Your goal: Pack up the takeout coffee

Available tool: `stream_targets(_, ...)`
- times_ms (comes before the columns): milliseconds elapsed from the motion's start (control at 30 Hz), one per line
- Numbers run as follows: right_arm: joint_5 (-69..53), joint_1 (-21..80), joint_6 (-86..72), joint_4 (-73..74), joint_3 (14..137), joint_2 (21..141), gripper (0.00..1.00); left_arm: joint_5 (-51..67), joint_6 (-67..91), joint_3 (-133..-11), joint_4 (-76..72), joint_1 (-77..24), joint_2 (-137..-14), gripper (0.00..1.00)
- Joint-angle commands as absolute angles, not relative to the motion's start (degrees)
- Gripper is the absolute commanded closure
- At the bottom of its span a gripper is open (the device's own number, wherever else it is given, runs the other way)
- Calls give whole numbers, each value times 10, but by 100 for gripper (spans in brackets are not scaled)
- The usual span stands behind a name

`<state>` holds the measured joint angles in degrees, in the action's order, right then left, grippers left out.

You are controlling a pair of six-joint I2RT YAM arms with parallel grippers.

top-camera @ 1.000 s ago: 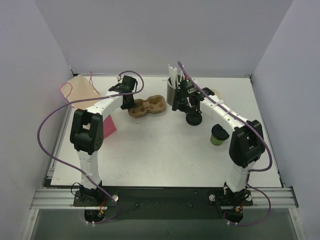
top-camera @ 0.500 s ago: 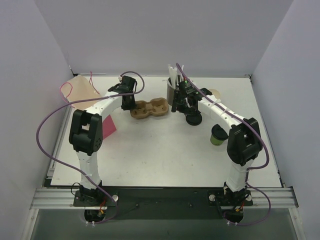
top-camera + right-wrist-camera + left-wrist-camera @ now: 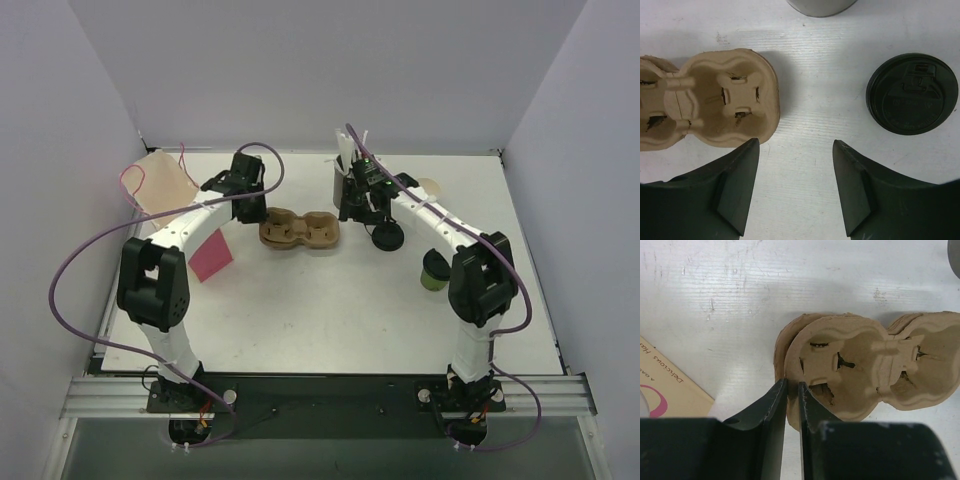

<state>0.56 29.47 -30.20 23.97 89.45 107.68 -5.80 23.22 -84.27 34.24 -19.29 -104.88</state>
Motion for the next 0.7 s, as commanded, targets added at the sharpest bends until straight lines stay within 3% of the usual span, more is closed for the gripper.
stream_targets(0, 5, 314, -299, 243, 924, 1102, 46, -30, 225, -827, 330, -190, -1013, 100)
stream_targets(500, 33, 343, -293, 258, 978, 1177, 63, -4, 238, -809, 325, -185, -995, 100)
stream_targets(667, 39, 345, -294, 262, 971, 1178, 74, 0, 243, -803, 320, -180, -993, 100)
